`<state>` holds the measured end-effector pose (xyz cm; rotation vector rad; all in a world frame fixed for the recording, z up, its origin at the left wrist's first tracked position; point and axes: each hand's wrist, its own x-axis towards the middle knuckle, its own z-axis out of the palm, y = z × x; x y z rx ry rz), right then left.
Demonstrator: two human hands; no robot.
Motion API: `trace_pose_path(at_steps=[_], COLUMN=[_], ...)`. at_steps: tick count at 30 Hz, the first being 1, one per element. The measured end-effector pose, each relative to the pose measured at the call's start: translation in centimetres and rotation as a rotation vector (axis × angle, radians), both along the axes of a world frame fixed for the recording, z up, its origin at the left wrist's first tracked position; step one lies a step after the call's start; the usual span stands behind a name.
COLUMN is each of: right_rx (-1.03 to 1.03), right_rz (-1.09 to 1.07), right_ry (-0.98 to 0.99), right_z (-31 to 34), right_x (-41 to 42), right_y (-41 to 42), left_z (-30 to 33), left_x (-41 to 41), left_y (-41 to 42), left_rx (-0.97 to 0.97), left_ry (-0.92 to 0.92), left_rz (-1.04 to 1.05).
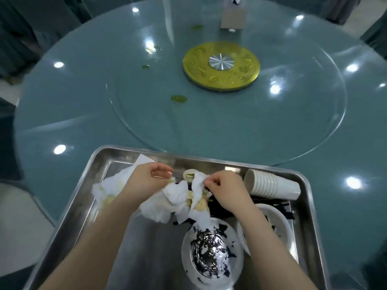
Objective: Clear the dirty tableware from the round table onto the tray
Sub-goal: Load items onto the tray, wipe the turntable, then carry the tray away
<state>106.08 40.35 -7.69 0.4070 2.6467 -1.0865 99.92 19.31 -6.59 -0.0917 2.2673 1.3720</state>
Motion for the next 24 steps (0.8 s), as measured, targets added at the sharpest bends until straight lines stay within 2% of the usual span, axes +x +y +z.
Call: trace_pose_path(at_steps=[4, 8, 13, 17, 24], right_rx=[0.002, -0.091, -0.223, -0.37, -0.607], right_rz=[-0.056, -0.055, 0.103, 0.15, 0.164], right_ry=[0.104, 0.237, 0.254, 0.256, 0.285], right_z=[0.5, 2.4, 4.7, 6.3, 9.9], right_x=[1.2, 2.2, 5.6, 9.5, 12.4], right_y=[-3.7, -9.6, -21.4, -29.9, -39.1], left_z=[1.0, 3.1, 6.3, 8.4, 12.3], left_x=[4.0, 8.1, 13.9, 18.2, 22.8], left_y=[-4.8, -11.1, -20.4, -27.8, -37.8], left_rx=[0.144, 0.225, 0.276, 0.295, 0.329], left_ry=[-0.095, -0.026, 0.058, 0.121, 0.298], left_rz=[0.135, 0.252, 0.271, 0.364, 0.589])
